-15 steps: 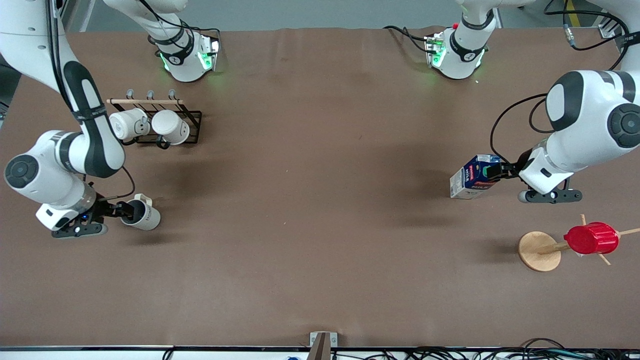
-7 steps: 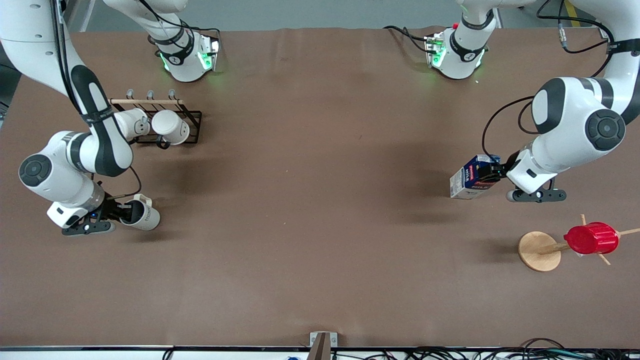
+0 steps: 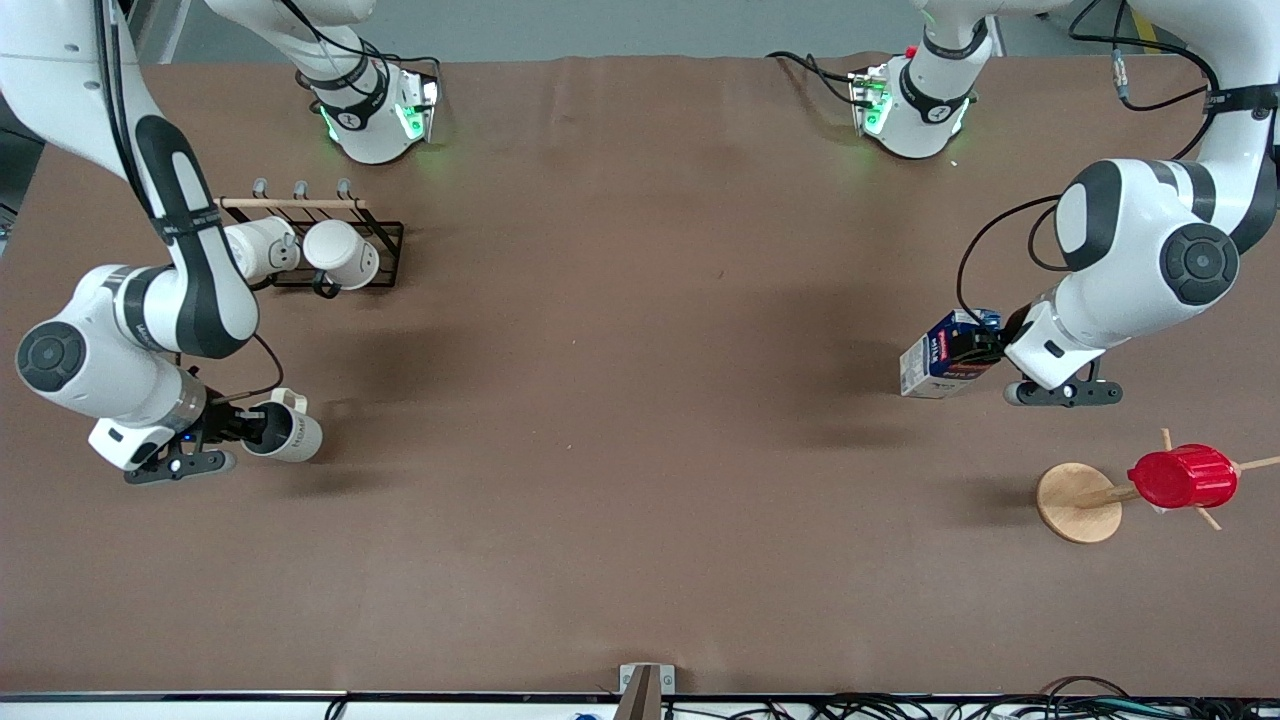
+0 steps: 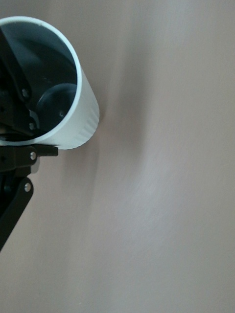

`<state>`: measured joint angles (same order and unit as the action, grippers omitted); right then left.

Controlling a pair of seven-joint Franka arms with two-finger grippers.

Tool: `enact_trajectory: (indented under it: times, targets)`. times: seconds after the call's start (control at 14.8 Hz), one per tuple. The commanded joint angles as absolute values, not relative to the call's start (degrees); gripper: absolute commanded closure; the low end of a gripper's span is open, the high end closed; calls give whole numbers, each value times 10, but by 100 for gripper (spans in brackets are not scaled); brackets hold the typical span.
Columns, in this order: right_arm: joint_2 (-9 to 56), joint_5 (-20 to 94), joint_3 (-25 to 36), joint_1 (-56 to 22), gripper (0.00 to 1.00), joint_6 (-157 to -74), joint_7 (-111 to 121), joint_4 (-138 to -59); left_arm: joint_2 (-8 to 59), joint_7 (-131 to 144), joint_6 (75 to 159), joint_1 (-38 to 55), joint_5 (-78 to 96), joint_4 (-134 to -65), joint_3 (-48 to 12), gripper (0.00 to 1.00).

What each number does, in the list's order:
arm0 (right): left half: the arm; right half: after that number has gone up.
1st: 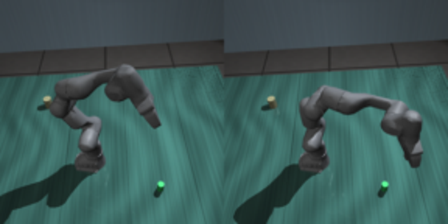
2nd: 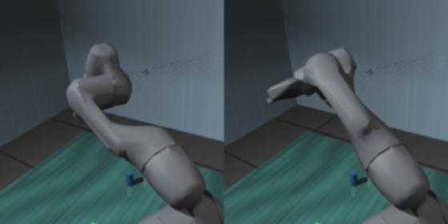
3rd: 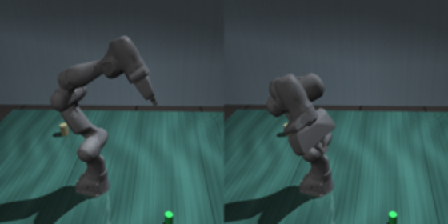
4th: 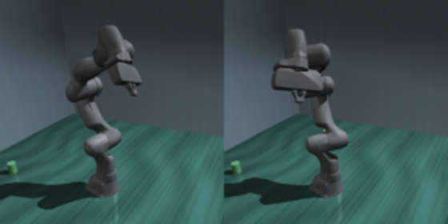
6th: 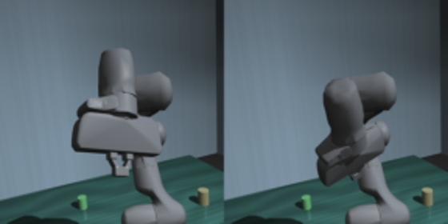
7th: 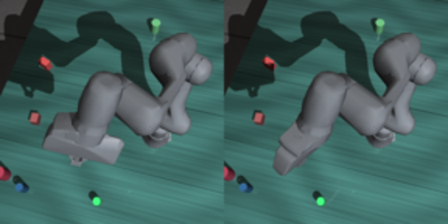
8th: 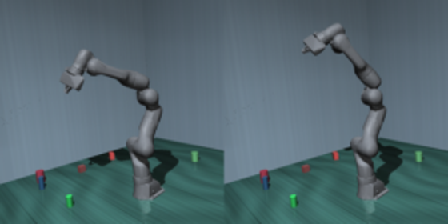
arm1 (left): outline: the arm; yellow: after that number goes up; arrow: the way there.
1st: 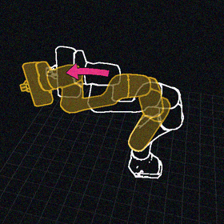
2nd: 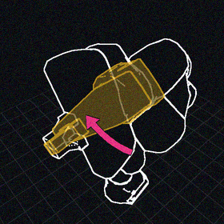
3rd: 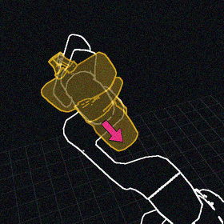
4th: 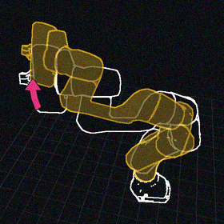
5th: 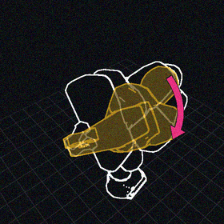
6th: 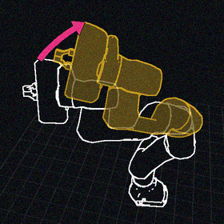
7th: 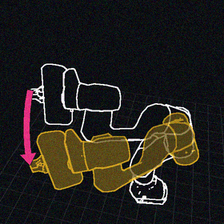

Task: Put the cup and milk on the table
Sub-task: 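Carry the grey mug toward the table middle with the right gripper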

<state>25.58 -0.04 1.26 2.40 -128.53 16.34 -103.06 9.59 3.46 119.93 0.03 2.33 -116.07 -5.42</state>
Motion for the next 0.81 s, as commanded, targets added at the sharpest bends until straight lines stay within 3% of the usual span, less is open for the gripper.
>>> enact_trajectory:
  times: [0.0, 0.4, 0.54, 0.61, 0.74]
  targets:
    - [238, 7, -49, 15, 100, -1212, 124, -964, 88, 29, 1202, -1, 36, -1183, -55, 3]
    - [260, -40, -170, -49, 100, -1199, -170, -931, 89, 23, 1180, -1, 36, -1187, -55, 3]
    - [285, -81, -211, -75, 100, -1204, -278, -924, 89, 23, 1168, -1, 36, -1187, -55, 9]
    - [304, -95, -226, -88, 100, -1214, -320, -909, 89, 23, 1165, -1, 36, -1187, -55, 17]
    - [339, -131, -239, -120, 100, -1219, -400, -889, 89, 23, 1154, 0, 35, -1183, -55, 48]
